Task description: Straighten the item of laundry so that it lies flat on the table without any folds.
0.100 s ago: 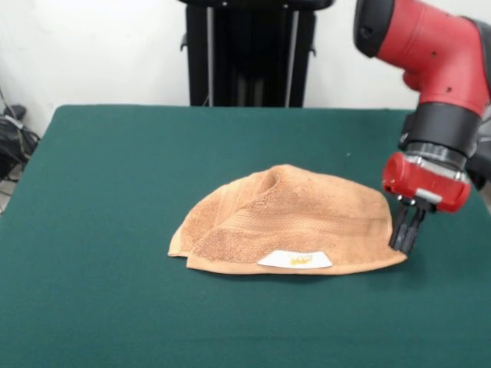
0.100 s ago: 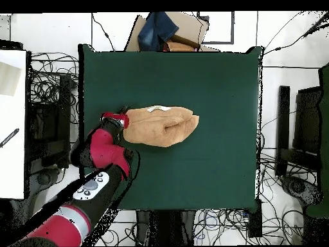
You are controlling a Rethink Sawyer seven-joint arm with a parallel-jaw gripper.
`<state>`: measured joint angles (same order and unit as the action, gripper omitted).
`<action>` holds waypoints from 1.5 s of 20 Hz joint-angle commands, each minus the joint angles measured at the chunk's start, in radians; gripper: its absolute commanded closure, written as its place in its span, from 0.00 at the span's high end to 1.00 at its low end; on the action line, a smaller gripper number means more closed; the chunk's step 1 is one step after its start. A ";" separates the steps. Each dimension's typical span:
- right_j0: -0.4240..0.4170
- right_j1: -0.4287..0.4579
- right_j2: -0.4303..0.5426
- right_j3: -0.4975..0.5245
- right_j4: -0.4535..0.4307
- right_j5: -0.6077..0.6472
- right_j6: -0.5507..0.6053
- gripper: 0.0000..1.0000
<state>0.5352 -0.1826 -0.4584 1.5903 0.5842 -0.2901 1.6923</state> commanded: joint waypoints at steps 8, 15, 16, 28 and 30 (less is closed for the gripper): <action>0.006 -0.013 0.062 -0.012 0.073 0.348 0.184 1.00; -0.018 -0.005 0.069 -0.088 -0.032 0.880 0.179 1.00; -0.013 0.012 0.058 -0.104 -0.033 0.903 0.195 1.00; 0.025 0.077 0.048 -0.075 0.030 0.606 0.293 1.00; 0.037 0.061 0.022 -0.084 0.033 0.646 0.302 1.00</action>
<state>0.5810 -0.1752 -0.4809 1.5408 0.5932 0.4698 1.6923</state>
